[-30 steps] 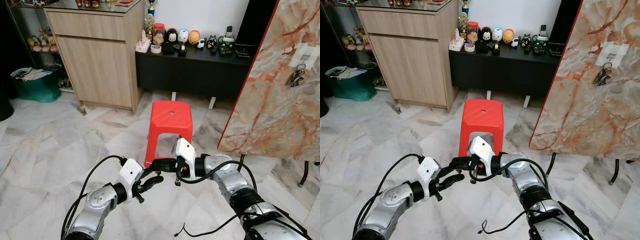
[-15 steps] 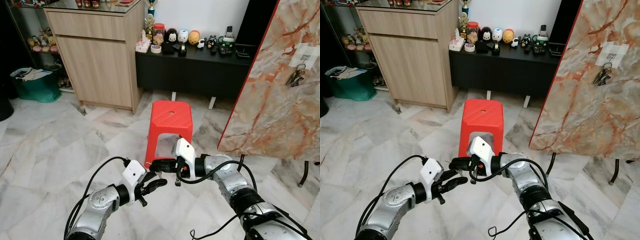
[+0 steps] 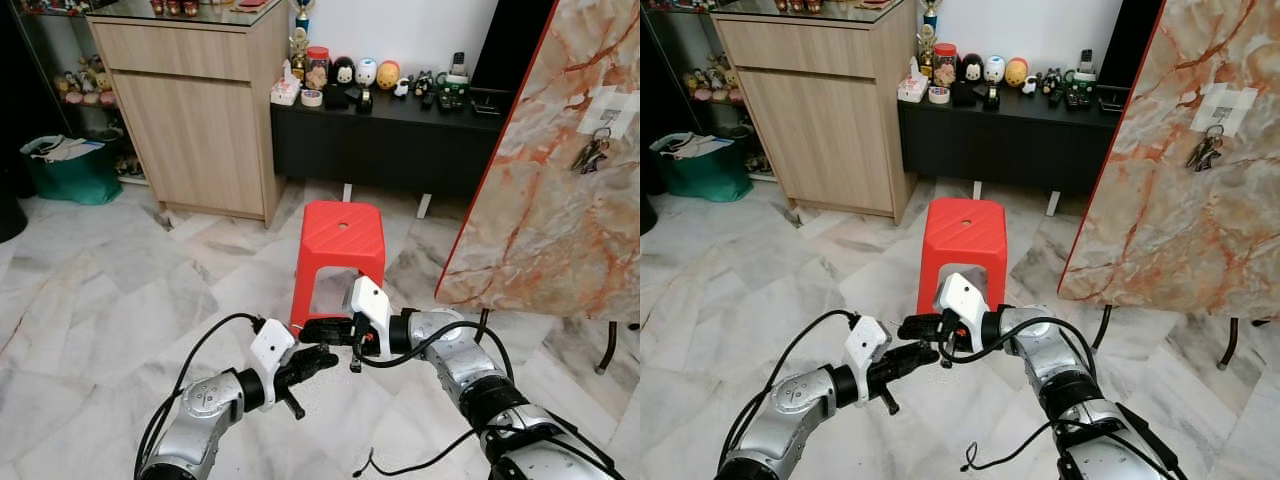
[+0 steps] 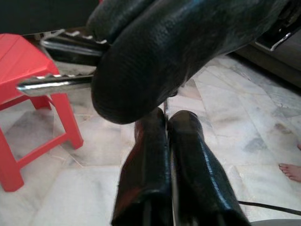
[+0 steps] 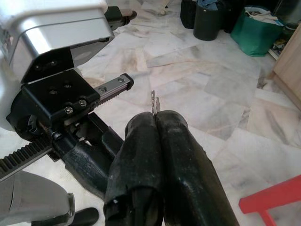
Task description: Hang keys on a hook
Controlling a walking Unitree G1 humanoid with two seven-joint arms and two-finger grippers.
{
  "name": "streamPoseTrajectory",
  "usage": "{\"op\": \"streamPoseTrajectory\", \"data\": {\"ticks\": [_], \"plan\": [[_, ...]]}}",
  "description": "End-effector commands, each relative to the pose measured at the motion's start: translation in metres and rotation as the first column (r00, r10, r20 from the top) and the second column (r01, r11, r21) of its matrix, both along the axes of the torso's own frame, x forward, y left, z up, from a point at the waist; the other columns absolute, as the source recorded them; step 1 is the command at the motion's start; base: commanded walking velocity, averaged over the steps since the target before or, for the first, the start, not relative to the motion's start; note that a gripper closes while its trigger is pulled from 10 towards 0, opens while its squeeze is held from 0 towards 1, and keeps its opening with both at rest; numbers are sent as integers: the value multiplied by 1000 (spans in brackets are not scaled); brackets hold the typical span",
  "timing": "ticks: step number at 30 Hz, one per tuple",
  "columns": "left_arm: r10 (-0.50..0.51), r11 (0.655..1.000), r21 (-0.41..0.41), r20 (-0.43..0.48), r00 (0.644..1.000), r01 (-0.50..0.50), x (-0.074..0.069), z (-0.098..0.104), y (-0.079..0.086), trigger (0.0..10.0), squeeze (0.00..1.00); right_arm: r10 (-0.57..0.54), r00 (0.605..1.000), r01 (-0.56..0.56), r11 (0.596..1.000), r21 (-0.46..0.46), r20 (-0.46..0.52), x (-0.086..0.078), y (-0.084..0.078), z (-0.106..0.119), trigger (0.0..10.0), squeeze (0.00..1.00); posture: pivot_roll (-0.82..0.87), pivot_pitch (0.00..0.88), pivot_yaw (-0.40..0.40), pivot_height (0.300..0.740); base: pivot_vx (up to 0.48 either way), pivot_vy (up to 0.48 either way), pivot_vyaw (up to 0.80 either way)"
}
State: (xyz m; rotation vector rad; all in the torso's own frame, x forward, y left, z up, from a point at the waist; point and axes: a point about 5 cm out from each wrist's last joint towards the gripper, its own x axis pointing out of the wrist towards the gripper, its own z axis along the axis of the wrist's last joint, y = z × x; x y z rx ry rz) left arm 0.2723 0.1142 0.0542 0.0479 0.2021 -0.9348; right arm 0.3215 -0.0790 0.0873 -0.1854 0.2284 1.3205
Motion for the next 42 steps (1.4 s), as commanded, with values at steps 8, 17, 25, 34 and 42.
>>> {"op": "streamPoseTrajectory", "data": {"ticks": [8, 17, 25, 34, 42], "plan": [[-25, 999, -23, 3, 1000, 25, -1, 4, -9, 10000, 0, -1, 1000, 1, 1000, 4, 22, 3, 1, 6, 0, 0, 126, 0, -98, 740, 0, 0, 0], [-32, 999, -32, -2, 999, 32, -3, 4, -12, 0, 0, -5, 1000, 4, 1000, 2, 23, 3, 2, 6, 0, 0, 127, 0, -99, 740, 0, 0, 0], [-41, 999, -24, -3, 999, 41, -3, 3, -13, 0, 0, -10, 1000, 10, 1000, -5, 21, 3, 1, 4, 0, 0, 127, 0, -98, 740, 0, 0, 0], [-44, 999, 8, -8, 999, 44, -3, 1, -11, 0, 0, -15, 1000, 15, 1000, -10, 21, 3, 1, 3, 0, 0, 126, 0, -98, 740, 0, 0, 0], [-42, 997, 64, -10, 999, 42, -3, -3, -8, 0, 0, -23, 999, 24, 999, -26, 28, 3, 0, 2, 0, 0, 126, 0, -98, 740, 0, 0, 0]]}}
